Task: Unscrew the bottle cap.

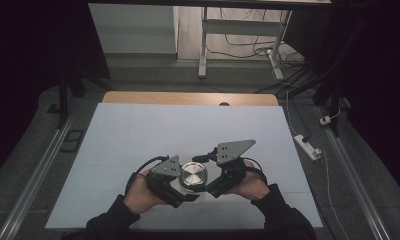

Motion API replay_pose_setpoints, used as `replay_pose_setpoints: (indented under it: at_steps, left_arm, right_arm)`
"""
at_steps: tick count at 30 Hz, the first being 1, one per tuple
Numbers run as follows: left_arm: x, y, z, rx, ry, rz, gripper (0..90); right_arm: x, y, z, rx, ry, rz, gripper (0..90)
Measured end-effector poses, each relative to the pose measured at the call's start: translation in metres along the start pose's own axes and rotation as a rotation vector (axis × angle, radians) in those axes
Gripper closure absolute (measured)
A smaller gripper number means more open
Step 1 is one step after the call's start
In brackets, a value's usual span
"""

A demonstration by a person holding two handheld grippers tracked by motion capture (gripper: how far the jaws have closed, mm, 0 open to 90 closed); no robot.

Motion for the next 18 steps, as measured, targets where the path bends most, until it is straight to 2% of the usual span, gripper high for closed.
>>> replay_pose_setpoints:
  at_steps: [1, 2, 3, 5, 7, 8, 9, 10, 11, 12, 14, 17, 18]
  left_arm:
    - [-0.002, 0.001, 0.0, 0.007, 0.003, -0.01, 16.1]
    - [-0.004, 0.002, 0.0, 0.007, 0.006, -0.027, 16.1]
    - [-0.006, 0.003, -0.001, 0.012, 0.017, -0.043, 16.1]
    - [-0.009, 0.005, -0.001, 0.018, 0.036, -0.074, 16.1]
    - [-0.013, 0.006, 0.0, 0.01, 0.041, -0.114, 16.1]
    - [-0.015, 0.006, 0.0, 0.008, 0.049, -0.135, 16.1]
    - [-0.016, 0.006, 0.001, 0.001, 0.049, -0.153, 16.1]
    - [-0.017, 0.005, 0.001, 0.0, 0.054, -0.168, 16.1]
    - [-0.017, 0.004, 0.002, -0.005, 0.057, -0.18, 16.1]
    - [-0.017, 0.004, 0.002, -0.011, 0.052, -0.186, 16.1]
    - [-0.016, 0.003, 0.002, -0.018, 0.05, -0.191, 16.1]
    - [-0.015, 0.003, 0.003, -0.027, 0.034, -0.172, 16.1]
    - [-0.014, 0.003, 0.003, -0.029, 0.023, -0.155, 16.1]
  right_arm:
    - [0.002, 0.0, -0.001, -0.003, -0.005, 0.029, 15.3]
    - [0.005, 0.001, -0.004, -0.009, -0.05, 0.083, 8.9]
    - [0.005, 0.001, -0.004, -0.009, -0.05, 0.083, 8.9]
    - [0.007, 0.0, -0.006, -0.018, -0.114, 0.116, 7.3]
    - [0.007, -0.003, -0.006, -0.029, -0.147, 0.158, 7.9]
    - [0.006, -0.007, -0.006, -0.055, -0.132, 0.217, 11.9]
    - [0.006, -0.007, -0.006, -0.055, -0.132, 0.217, 11.9]
    - [0.006, -0.01, -0.006, -0.069, -0.115, 0.242, 14.5]
    - [0.006, -0.013, -0.004, -0.091, -0.1, 0.275, 15.9]
    - [0.006, -0.017, -0.003, -0.111, -0.066, 0.328, 17.9]
    - [0.006, -0.021, -0.002, -0.131, -0.057, 0.345, 17.6]
    - [0.005, -0.021, -0.001, -0.136, -0.043, 0.341, 17.8]
    - [0.004, -0.019, -0.001, -0.142, -0.033, 0.296, 17.9]
Point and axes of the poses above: each handheld gripper's, and its own axes: y roughly backward along the jaws, z roughly out of its underside, x roughly to its right, the point moved 8 cm from there along -y, roughly forward along the jaws, and after that the axes turned 7 degrees about y, right-handed, at the moved point
